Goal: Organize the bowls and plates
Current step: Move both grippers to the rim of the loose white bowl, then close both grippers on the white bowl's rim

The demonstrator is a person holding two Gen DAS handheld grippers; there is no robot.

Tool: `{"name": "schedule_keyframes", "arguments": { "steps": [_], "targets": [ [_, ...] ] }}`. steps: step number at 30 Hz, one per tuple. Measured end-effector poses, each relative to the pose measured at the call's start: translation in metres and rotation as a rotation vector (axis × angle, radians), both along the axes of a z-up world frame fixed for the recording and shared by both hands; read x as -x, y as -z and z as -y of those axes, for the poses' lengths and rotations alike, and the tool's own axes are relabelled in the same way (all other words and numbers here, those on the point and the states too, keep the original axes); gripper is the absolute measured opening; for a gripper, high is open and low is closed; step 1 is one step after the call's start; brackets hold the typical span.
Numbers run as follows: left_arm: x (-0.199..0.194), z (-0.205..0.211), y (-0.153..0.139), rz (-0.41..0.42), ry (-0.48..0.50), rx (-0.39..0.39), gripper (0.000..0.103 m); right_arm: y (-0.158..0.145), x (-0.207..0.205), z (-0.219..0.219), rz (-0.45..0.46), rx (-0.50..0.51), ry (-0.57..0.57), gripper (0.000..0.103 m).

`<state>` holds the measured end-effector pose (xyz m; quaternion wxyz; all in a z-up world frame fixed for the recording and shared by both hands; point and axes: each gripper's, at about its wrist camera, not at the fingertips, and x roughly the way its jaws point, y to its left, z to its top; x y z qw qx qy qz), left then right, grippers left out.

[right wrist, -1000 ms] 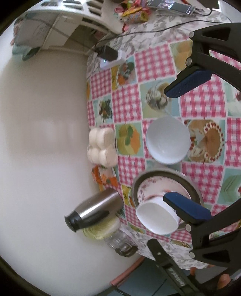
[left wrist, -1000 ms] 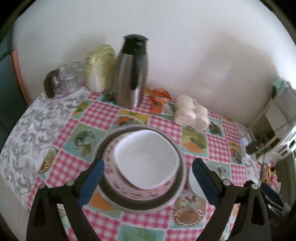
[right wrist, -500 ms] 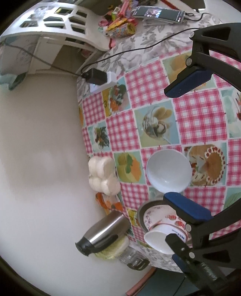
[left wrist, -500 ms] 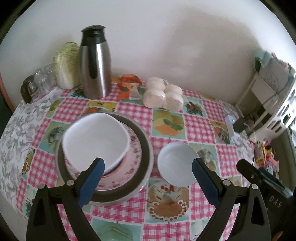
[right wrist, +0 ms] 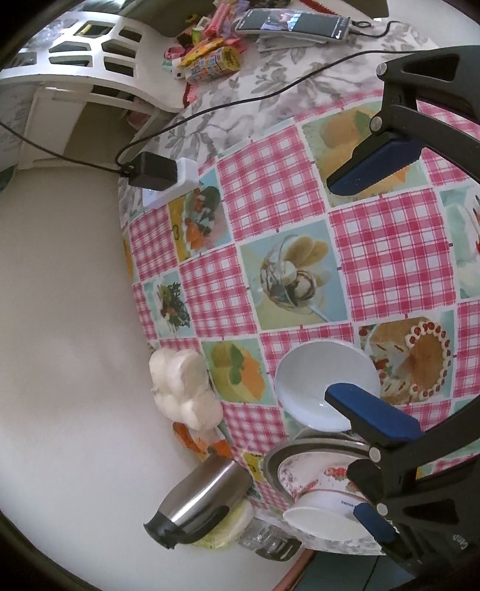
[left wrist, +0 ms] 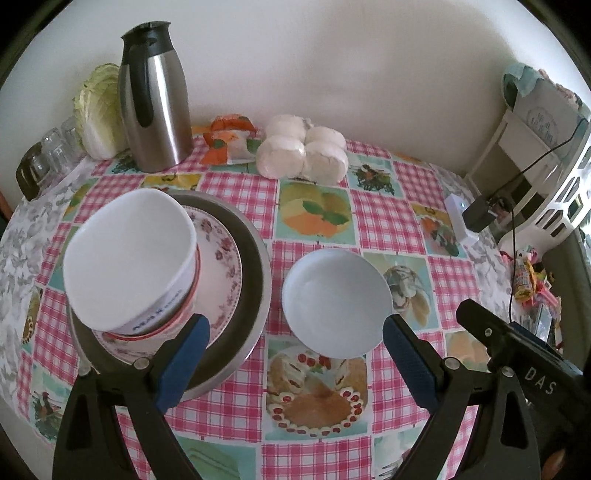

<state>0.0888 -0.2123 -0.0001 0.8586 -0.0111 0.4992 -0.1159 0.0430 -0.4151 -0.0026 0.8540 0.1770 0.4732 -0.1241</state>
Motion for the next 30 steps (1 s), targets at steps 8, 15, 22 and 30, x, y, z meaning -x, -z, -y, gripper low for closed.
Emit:
{"name": "schedule_keyframes", "arguments": {
  "steps": [8,15,22,30],
  "targets": [
    [-0.005,0.001,0.018,-0.048,-0.015,0.026,0.085,0.021,-0.011,0.0,-0.033,-0.018,-0.011,0.102],
    [-0.012,-0.005,0.032,-0.11,-0.041,0.083,0.075,0.039,-0.022,-0.011,-0.06,-0.042,-0.044,0.087],
    [-0.016,-0.004,0.041,-0.143,-0.053,0.108,0.064,0.055,-0.032,-0.023,-0.075,-0.086,-0.074,0.061],
    [-0.021,-0.007,0.049,-0.166,-0.075,0.12,0.053,0.067,-0.042,-0.037,-0.081,-0.121,-0.11,0.034]
  ]
}}
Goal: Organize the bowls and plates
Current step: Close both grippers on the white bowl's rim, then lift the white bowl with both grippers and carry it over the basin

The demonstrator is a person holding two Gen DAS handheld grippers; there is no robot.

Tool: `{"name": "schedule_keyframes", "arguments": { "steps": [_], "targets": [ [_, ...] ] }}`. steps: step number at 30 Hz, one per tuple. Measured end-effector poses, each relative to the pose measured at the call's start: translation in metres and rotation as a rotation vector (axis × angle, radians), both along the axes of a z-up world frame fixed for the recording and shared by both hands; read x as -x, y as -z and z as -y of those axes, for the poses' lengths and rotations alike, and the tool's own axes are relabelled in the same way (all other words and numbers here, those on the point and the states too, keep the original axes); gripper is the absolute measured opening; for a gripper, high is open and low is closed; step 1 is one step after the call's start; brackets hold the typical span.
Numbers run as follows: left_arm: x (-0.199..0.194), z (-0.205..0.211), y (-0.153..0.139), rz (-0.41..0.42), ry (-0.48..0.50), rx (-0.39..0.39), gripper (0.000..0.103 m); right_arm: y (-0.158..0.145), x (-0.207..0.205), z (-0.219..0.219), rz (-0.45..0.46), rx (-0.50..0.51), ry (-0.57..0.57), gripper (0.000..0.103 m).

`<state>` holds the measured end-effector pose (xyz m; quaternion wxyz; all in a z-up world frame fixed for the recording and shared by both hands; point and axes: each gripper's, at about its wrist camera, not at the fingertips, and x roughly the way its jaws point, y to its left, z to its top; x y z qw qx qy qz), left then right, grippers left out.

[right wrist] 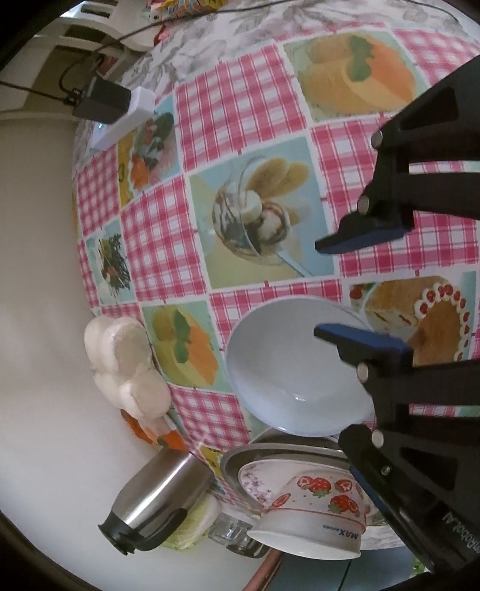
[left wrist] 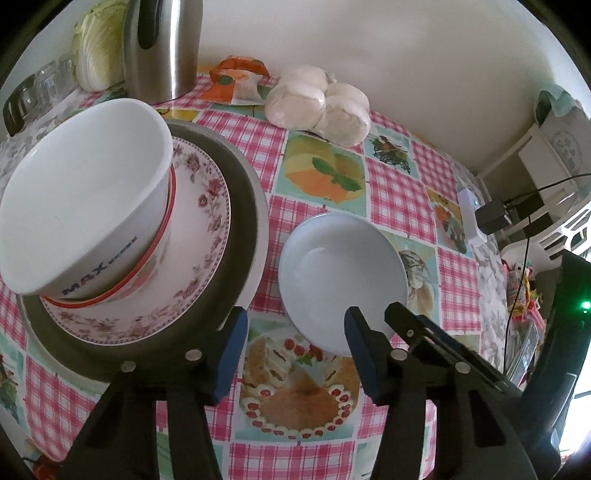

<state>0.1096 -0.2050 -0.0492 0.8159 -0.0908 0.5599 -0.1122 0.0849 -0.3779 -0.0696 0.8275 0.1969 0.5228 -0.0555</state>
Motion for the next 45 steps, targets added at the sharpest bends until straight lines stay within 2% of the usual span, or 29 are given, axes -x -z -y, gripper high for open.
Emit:
{"name": "schedule_keyframes", "arguments": {
  "steps": [5,14,21,23,25,31,40,45],
  "targets": [
    [-0.002,0.0,0.003,-0.009,-0.002,0.004,0.046,0.012,-0.005,-0.006,-0.019,-0.041,-0.003,0.015],
    [-0.002,0.005,0.01,-0.027,0.012,0.002,0.044,0.013,-0.004,-0.002,-0.027,-0.039,-0.006,0.013],
    [-0.002,0.022,0.016,-0.027,0.058,-0.014,0.044,0.013,0.005,0.021,-0.044,-0.039,0.042,0.013],
    [-0.003,0.024,0.02,-0.036,0.063,-0.006,0.041,0.013,0.006,0.025,-0.044,-0.036,0.051,0.013],
    [-0.005,0.026,0.024,-0.043,0.065,-0.004,0.034,0.014,0.008,0.028,-0.045,-0.04,0.057,0.013],
    [-0.009,0.029,0.037,-0.064,0.071,0.003,0.025,0.021,0.005,0.024,-0.067,-0.038,0.051,0.013],
    [-0.014,0.032,0.06,-0.096,0.071,0.017,0.021,0.03,0.001,0.016,-0.08,-0.046,0.029,0.013],
    [-0.014,0.031,0.06,-0.09,0.074,0.044,0.016,0.03,0.001,0.015,-0.081,-0.035,0.02,0.013]
  ]
}}
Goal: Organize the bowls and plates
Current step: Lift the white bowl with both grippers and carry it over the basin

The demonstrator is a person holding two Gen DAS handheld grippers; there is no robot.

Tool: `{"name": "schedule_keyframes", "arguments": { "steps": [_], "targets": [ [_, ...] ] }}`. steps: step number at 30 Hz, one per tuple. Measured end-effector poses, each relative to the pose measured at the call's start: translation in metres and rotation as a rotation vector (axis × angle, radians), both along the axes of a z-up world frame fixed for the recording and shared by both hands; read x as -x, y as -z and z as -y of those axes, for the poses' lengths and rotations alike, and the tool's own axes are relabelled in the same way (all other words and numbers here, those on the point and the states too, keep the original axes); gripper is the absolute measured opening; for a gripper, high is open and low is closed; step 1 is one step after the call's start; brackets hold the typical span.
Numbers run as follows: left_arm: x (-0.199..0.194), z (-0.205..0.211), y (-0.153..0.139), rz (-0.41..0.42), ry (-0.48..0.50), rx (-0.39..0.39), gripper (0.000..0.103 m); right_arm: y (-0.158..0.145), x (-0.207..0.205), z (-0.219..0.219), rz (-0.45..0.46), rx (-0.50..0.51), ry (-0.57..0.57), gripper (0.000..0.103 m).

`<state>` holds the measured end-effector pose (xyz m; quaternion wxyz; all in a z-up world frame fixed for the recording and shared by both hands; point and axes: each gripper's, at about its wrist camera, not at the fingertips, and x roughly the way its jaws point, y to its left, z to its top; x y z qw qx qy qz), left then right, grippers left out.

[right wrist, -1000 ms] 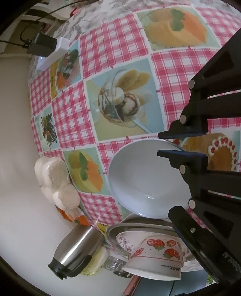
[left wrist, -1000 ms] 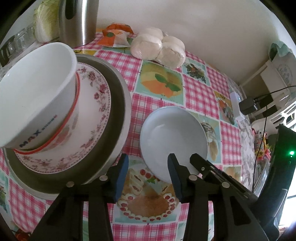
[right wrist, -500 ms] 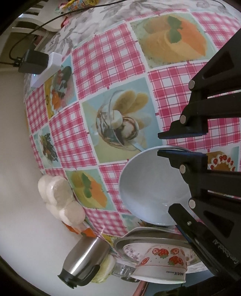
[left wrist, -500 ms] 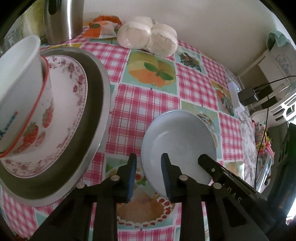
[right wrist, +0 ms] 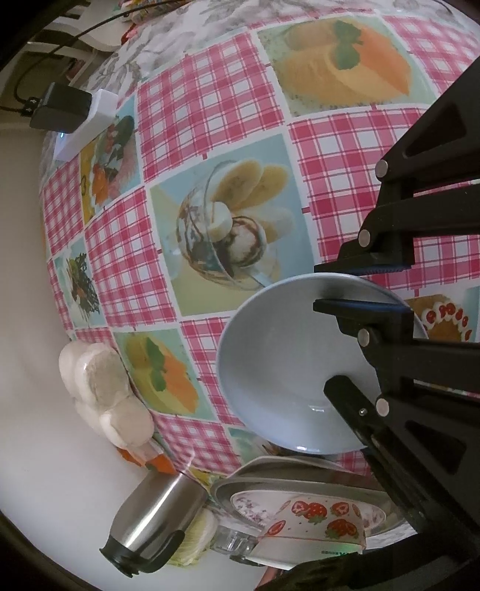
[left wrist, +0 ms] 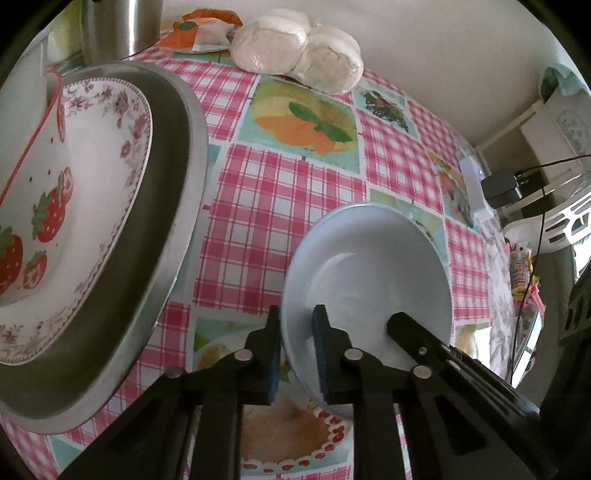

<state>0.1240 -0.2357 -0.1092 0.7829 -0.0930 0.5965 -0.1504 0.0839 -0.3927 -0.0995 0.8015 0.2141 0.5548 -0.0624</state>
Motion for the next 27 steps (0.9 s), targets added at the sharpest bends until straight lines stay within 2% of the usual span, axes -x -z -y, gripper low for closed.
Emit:
{"name": "schedule_keyframes", "arguments": {
  "steps": [7,12,27],
  "targets": [
    [-0.001,-0.003,-0.008,0.023,0.001,-0.002,0.016,0.0,0.0,-0.002,-0.007,-0.017,-0.011,0.013],
    [-0.001,-0.005,-0.024,0.057,0.001,0.023,0.016,-0.012,0.001,-0.001,0.019,-0.024,-0.01,0.014],
    [0.012,-0.023,-0.101,0.216,0.004,0.105,0.016,-0.094,0.014,-0.015,0.149,0.002,-0.009,0.015]
  ]
}}
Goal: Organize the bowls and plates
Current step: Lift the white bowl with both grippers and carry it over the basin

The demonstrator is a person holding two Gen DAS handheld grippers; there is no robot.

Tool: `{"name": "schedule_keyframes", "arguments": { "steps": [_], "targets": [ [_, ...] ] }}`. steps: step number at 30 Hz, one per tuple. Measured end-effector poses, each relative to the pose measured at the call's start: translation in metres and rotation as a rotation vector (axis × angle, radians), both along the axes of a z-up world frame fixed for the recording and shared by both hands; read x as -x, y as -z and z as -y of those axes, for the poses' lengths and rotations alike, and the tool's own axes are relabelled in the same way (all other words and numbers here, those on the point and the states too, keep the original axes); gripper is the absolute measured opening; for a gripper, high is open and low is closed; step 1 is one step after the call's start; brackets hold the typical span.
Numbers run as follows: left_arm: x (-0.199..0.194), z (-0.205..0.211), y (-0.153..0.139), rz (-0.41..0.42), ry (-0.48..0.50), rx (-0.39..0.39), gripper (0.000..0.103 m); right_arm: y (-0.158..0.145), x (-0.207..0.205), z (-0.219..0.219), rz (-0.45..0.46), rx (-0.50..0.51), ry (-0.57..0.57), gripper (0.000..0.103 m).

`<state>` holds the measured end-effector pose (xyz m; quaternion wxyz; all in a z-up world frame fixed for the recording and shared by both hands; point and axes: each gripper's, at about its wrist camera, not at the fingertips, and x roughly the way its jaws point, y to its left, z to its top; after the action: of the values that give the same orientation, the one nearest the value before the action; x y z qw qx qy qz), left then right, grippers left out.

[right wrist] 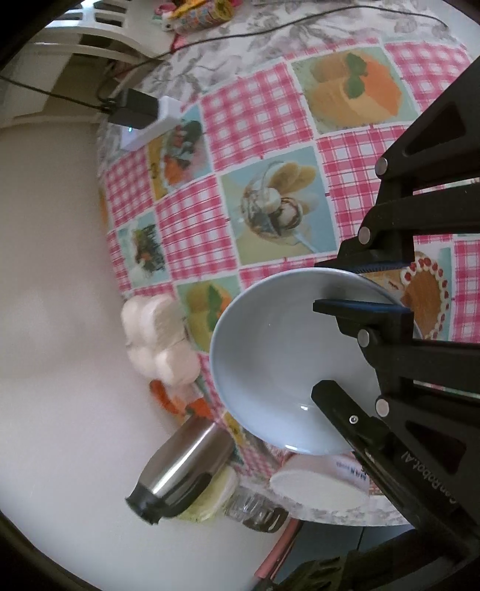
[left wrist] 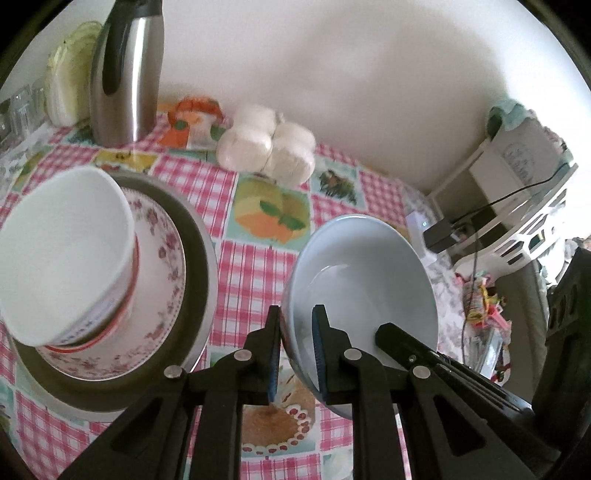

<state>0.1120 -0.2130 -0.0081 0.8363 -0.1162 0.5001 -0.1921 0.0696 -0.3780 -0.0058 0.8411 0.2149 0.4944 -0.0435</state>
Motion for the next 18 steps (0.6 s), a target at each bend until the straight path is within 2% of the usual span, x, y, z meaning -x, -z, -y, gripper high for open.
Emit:
{"name": "schedule_keyframes", "arguments": {
  "steps": [9,18],
  "targets": [
    [0.01,-0.019,-0.019,0.042,-0.007,0.047,0.017,-0.038,0.004,-0.017,0.063,0.023,-0.015,0.015],
    [0.009,-0.051,-0.033,0.059,-0.043,0.076,0.017,-0.047,-0.003,-0.045,0.082,0.037,-0.052,0.015]
  ]
}}
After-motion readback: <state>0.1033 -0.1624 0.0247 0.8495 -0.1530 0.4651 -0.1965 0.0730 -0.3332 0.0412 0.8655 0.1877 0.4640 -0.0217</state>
